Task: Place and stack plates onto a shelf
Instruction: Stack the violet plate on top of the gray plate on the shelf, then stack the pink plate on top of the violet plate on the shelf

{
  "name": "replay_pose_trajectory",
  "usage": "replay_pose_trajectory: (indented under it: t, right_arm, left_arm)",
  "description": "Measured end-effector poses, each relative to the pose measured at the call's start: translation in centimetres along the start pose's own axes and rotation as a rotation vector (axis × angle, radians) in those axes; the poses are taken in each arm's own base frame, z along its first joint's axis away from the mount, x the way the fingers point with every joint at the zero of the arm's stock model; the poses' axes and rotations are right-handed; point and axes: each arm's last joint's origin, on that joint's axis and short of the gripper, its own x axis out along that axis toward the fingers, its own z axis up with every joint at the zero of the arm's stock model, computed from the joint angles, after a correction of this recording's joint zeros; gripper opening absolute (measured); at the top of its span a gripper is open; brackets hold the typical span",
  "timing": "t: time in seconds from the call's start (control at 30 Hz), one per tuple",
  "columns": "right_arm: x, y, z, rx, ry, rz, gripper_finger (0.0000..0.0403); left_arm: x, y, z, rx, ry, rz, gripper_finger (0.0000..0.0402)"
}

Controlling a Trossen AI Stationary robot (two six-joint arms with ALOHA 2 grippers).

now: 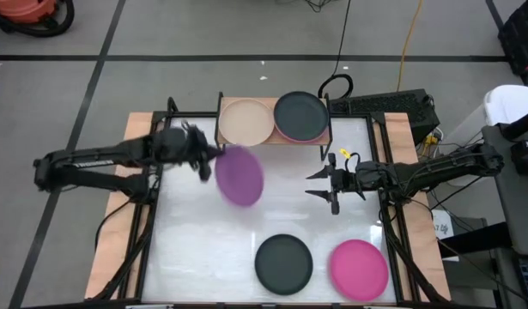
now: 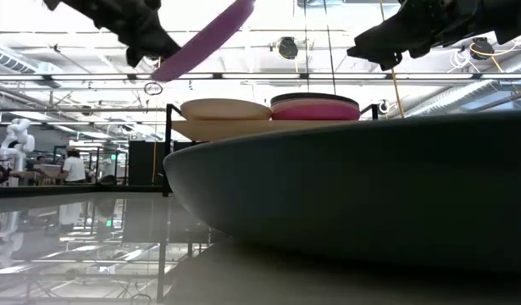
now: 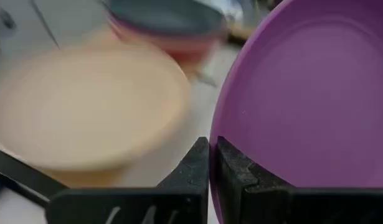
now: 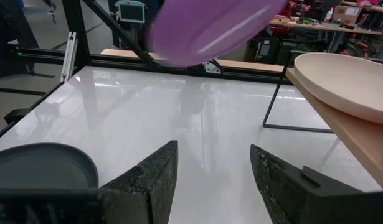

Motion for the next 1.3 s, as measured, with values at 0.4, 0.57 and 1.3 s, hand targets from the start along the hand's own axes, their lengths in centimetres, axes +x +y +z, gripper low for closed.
replay_pose_trajectory:
  t: [0.4,0.57,1.3]
  right_arm:
    - [0.0,0.0,0.1,-0.005,-0.008,-0.001,0.0183]
    - [0.0,0.0,0.1,-0.005,-0.007,-0.001,0.0183]
    - [0.0,0.0,0.0,-0.007,0.0,0.003,0.0183]
  left_arm:
    - [1.8,7.7,7.5,-0.062,0.099,0.144,0.0009]
    - [3.9,10.7,10.1,-0.087,0.159,0.141,0.0009]
    - [6.5,16.4,10.8,-0.192,0.288,0.2,0.0054]
